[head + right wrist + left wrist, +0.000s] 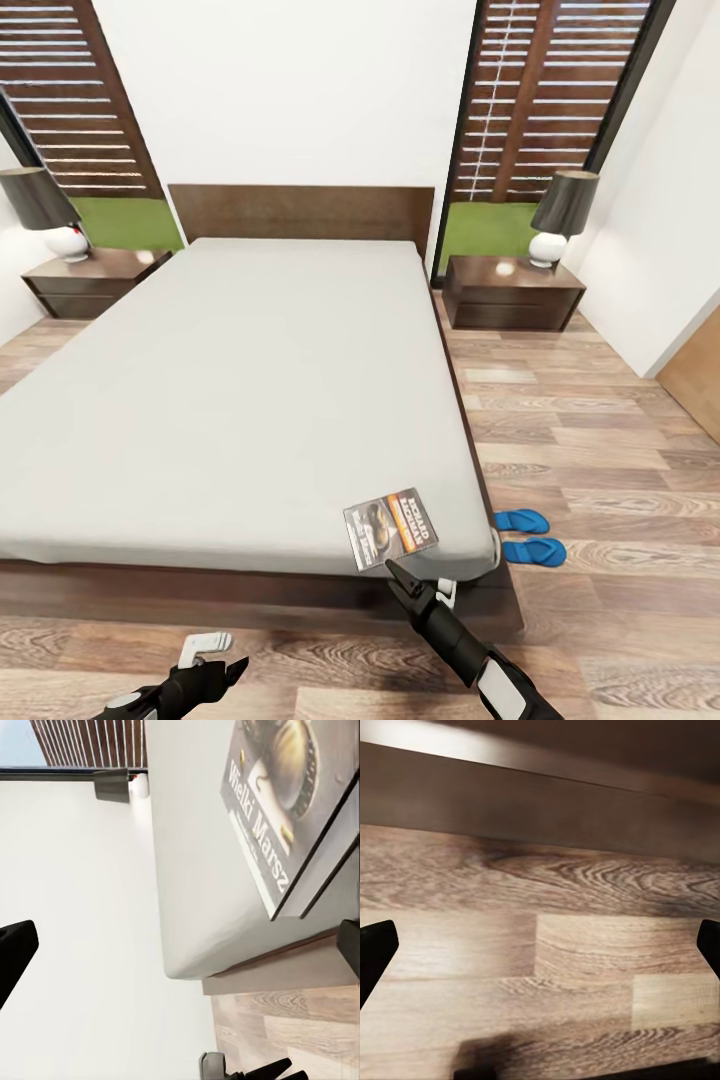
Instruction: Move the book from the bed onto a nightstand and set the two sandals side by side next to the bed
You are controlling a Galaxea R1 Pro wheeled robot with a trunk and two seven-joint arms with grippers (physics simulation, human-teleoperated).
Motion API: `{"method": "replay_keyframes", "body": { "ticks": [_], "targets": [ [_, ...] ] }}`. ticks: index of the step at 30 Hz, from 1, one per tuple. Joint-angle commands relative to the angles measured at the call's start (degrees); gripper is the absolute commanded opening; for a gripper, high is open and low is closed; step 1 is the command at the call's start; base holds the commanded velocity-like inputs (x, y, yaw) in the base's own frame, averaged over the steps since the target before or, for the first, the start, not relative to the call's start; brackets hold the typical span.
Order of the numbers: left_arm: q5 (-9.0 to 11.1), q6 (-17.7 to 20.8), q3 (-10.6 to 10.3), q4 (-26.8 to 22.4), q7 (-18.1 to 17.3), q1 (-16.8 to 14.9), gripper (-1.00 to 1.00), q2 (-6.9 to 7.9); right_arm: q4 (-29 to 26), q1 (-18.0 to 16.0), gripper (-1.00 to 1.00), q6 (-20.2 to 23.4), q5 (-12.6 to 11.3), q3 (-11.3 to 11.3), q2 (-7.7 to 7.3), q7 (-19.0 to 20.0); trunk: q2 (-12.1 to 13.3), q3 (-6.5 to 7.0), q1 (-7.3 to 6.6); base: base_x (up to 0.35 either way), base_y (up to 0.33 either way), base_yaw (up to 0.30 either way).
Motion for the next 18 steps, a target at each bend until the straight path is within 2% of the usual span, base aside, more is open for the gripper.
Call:
{"method": "replay_keyframes", "body": {
  "ticks": [1, 18],
  "targets": [
    [0.4, 0.0, 0.1, 0.1, -0.3, 0.0, 1.00, 0.01, 0.0, 0.0, 1.00, 0.6, -0.4, -0.1, 0.01, 0.1, -0.4, -0.22, 0.22, 0.000, 0.000, 0.000],
    [0.4, 0.0, 0.1, 0.1, -0.3, 0.0, 1.00, 0.01, -0.1, 0.0, 1.00, 1.2, -0.5, -0.4, -0.07, 0.5, -7.3, -3.28, 3.95, 0.000, 0.000, 0.000]
  ]
}}
